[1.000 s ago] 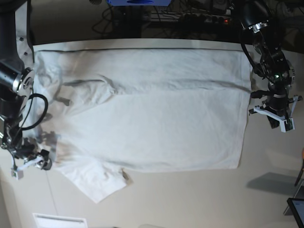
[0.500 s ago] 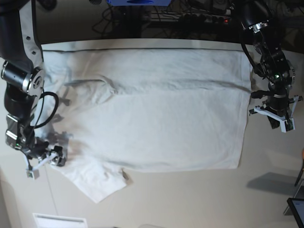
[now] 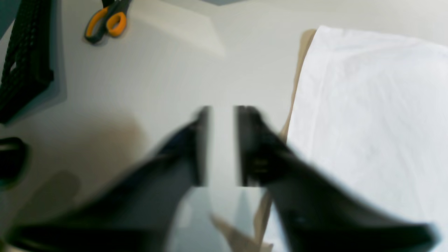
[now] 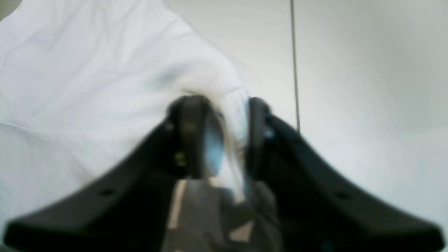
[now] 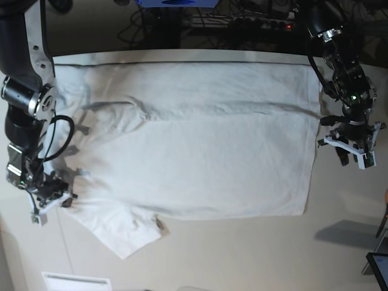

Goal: Fold the T-shirt properly
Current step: 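Move the right gripper down to the shirt's hem corner, then move the left gripper to the other hem corner and grasp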

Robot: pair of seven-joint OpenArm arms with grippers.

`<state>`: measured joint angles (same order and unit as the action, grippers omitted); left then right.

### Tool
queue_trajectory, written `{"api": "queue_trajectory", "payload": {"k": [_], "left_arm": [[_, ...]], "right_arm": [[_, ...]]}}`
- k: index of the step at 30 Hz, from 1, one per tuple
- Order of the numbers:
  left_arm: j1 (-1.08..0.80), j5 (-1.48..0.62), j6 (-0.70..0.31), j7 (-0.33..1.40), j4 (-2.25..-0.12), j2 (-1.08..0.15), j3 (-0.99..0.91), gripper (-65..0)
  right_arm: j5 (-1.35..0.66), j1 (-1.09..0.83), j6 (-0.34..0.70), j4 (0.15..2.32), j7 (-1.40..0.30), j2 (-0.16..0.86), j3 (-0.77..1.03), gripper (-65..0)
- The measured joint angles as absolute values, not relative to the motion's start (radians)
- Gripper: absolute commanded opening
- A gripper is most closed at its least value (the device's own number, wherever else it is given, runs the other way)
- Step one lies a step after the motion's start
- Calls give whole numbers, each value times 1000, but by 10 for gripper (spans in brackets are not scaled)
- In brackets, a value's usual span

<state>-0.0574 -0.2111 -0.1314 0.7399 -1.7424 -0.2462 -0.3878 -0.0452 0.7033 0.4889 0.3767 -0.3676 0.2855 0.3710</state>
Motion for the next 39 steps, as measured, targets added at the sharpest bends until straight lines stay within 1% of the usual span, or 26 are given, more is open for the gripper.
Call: {"api": "queue_trajectory", "payload": {"k": [1, 2, 5, 6, 9, 15, 17, 20, 22, 28, 30, 33, 35, 39], "left_arm": [[-39, -200, -131, 740, -1719, -246, -388, -264], [-15, -200, -131, 737, -1685, -246, -389, -188], [45, -213, -133, 741, -1596, -262, -388, -34], [65, -213, -134, 740, -1565, -272, -388, 0], [160, -206, -120, 740, -1458, -290, -394, 0], [352, -209, -126, 731, -1194, -316, -384, 0], [420, -202, -145, 738, -1082, -317, -384, 0], [517, -197, -247, 736, -922, -319, -383, 0], [583, -196, -256, 730, -828, -317, -384, 0], [717, -192, -250, 626, -609, -329, -362, 0], [764, -188, -251, 586, -510, -348, -290, 0], [829, -201, -249, 477, -358, -354, -168, 0], [862, -208, -253, 437, -277, -340, -140, 0], [865, -210, -262, 394, -215, -332, -139, 0]], "right_arm": [[-46, 702, 489, 377, -369, 284, 371, -633], [-45, 701, 489, 377, -366, 284, 371, -631], [-45, 701, 489, 377, -366, 280, 371, -633], [-45, 701, 489, 377, -364, 279, 371, -633], [-45, 701, 489, 377, -366, 278, 372, -633], [-45, 701, 489, 377, -366, 276, 373, -633], [-46, 701, 489, 377, -364, 276, 373, -633], [-46, 701, 490, 377, -366, 276, 373, -633], [-45, 701, 491, 377, -367, 276, 373, -633], [-45, 701, 497, 377, -367, 276, 373, -633], [-45, 700, 497, 377, -367, 276, 373, -633], [-44, 701, 497, 377, -368, 276, 373, -633], [-45, 701, 497, 377, -367, 276, 373, -633], [-45, 698, 497, 377, -366, 276, 373, -633]]}}
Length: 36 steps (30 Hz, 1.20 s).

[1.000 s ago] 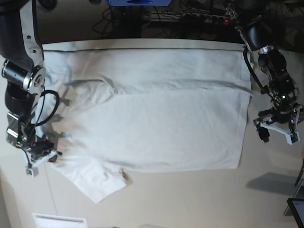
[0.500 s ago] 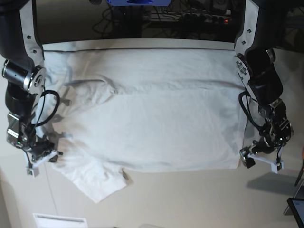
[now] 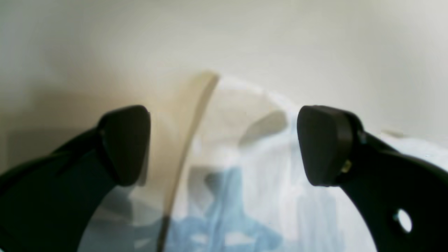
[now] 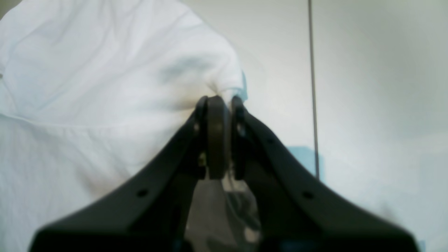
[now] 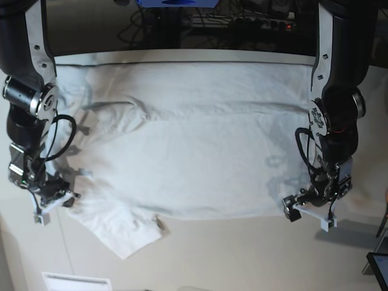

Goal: Fold the T-shirt properly
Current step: 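Move the left gripper to the other hem corner and grasp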

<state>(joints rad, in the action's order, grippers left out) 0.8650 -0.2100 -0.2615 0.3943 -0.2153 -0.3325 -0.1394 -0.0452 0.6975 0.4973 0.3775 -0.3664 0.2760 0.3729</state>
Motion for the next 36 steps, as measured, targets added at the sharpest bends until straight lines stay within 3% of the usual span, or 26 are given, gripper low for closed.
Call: {"api": "queue_trajectory", "payload": {"k": [13, 18, 29, 36], "left_arm": [[869, -206, -251, 397, -218, -302, -142, 0], [870, -206, -252, 395, -218, -278, -140, -240], [867, -201, -252, 403, -218, -292, -132, -633], [867, -199, -262, 411, -218, -316, -132, -650]], "right_arm": [[-52, 689, 501, 384, -363, 279, 373, -633], [-52, 688, 501, 384, -363, 279, 373, -633], [-52, 687, 501, 386, -362, 279, 373, -633], [-49, 683, 501, 404, -364, 274, 374, -634]]}}
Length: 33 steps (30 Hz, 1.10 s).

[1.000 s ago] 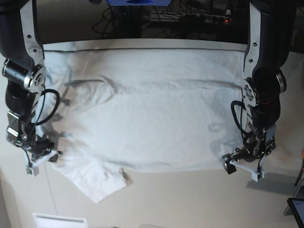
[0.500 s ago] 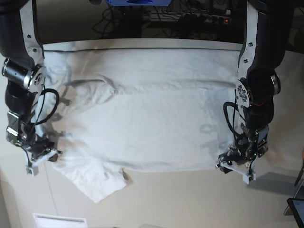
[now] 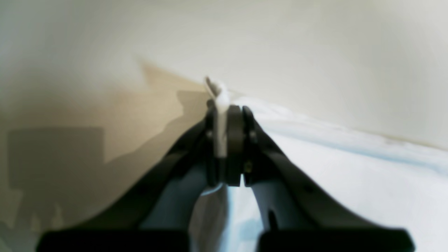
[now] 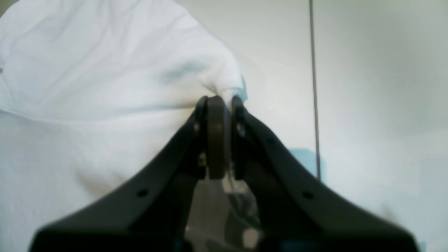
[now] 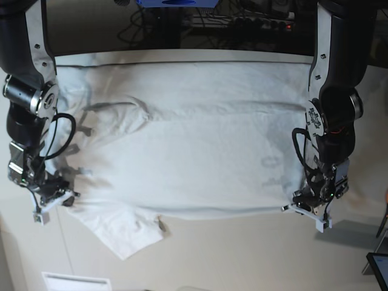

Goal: Fold the T-shirt properly
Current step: 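Move the left gripper to the other hem corner and grasp, then lift the hem with both grippers and fold it toward the collar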

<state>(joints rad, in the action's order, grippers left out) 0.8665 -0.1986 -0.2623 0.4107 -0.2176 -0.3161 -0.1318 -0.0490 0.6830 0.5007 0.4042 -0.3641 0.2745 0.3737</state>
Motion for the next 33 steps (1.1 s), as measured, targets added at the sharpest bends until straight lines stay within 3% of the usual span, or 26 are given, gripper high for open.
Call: {"api": "queue_trajectory", "payload": {"k": [7, 15, 23, 29, 33], "left_arm": [[807, -196, -263, 522, -419, -309, -130, -650], [723, -207, -262, 639, -656, -304, -1, -650], [670, -213, -264, 645, -682, -317, 7, -650], [597, -218, -270, 688, -815, -330, 0, -650], [572, -210, -353, 785, -936, -332, -2, -650]], "right_arm": [[-41, 674, 500, 446, -364, 251, 374, -635], [-135, 659, 501, 508, -377, 254, 376, -635], [-136, 656, 501, 511, -375, 271, 376, -650], [-147, 649, 512, 511, -416, 286, 376, -650], [-139, 628, 552, 567, -458, 289, 376, -650]]}}
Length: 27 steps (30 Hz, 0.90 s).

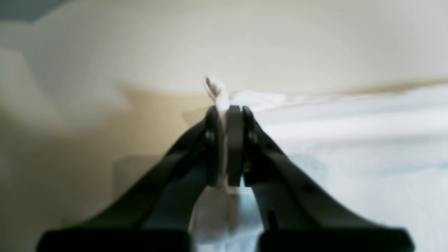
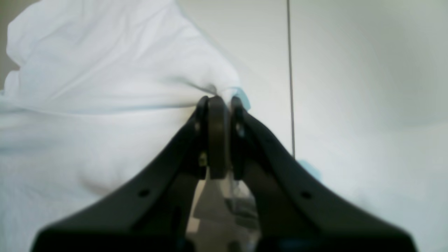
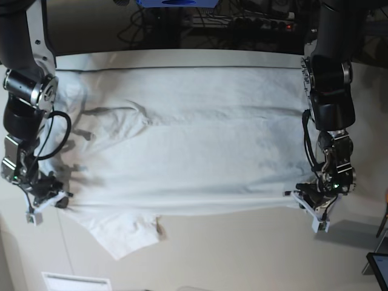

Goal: Fold the T-shirt properly
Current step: 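Lift the hem with both grippers and fold it toward the collar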

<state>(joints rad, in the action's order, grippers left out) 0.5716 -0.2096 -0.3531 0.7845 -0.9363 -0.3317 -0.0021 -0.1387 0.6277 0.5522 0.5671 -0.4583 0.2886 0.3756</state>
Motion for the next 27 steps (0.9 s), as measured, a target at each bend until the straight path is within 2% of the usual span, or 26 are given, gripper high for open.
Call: {"api": "queue_trajectory", "payload": {"k": [7, 12, 27], "left_arm": [[482, -212, -368, 856, -1086, -329, -4, -650], [419, -223, -372, 868, -1207, -327, -4, -650], [313, -224, -373, 975, -1386, -322, -71, -650]], "right_arm": [[-147, 590, 560, 731, -557, 286, 381, -650], [-147, 550, 567, 813, -632, 280, 467, -650], [-150, 443, 583, 1054, -834, 245, 471, -650]]}}
